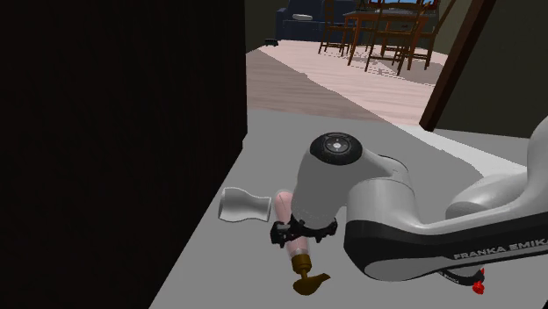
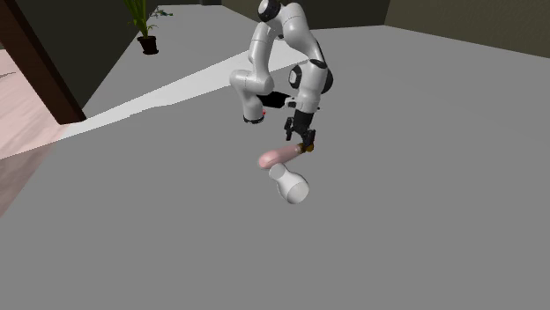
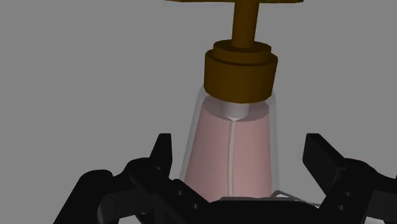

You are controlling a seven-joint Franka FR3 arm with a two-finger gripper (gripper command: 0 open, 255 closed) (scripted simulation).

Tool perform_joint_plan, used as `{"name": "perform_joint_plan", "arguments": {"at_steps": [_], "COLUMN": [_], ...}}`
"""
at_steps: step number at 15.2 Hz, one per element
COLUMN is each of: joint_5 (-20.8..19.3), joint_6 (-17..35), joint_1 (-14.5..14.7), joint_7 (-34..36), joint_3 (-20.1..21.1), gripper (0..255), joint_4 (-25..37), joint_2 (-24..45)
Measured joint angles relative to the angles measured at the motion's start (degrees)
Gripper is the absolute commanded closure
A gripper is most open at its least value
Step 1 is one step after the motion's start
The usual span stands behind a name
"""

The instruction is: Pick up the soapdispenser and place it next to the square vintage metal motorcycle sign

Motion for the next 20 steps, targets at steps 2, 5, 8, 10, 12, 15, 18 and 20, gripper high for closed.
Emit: {"name": "perform_joint_plan", "arguments": {"at_steps": [2, 5, 8, 10, 12, 15, 18, 20], "joint_5": [0.0, -0.2, -0.2, -0.2, -0.2, -0.2, -0.2, -0.2], "joint_6": [1.9, 4.8, 5.4, 5.5, 5.5, 5.5, 5.5, 5.5], "joint_1": [-1.3, -3.5, -3.9, -4.0, -4.0, -4.0, -4.0, -4.0], "joint_7": [0.2, 0.6, 0.7, 0.7, 0.7, 0.7, 0.7, 0.7], "joint_3": [1.6, 4.2, 4.7, 4.8, 4.8, 4.8, 4.8, 4.8], "gripper": [0, 0, 0, 0, 255, 255, 255, 255], "joint_4": [-0.7, -1.5, -1.7, -1.7, -1.7, -1.7, -1.7, -1.7], "joint_2": [1.0, 2.7, 3.0, 3.0, 3.0, 3.0, 3.0, 3.0]}}
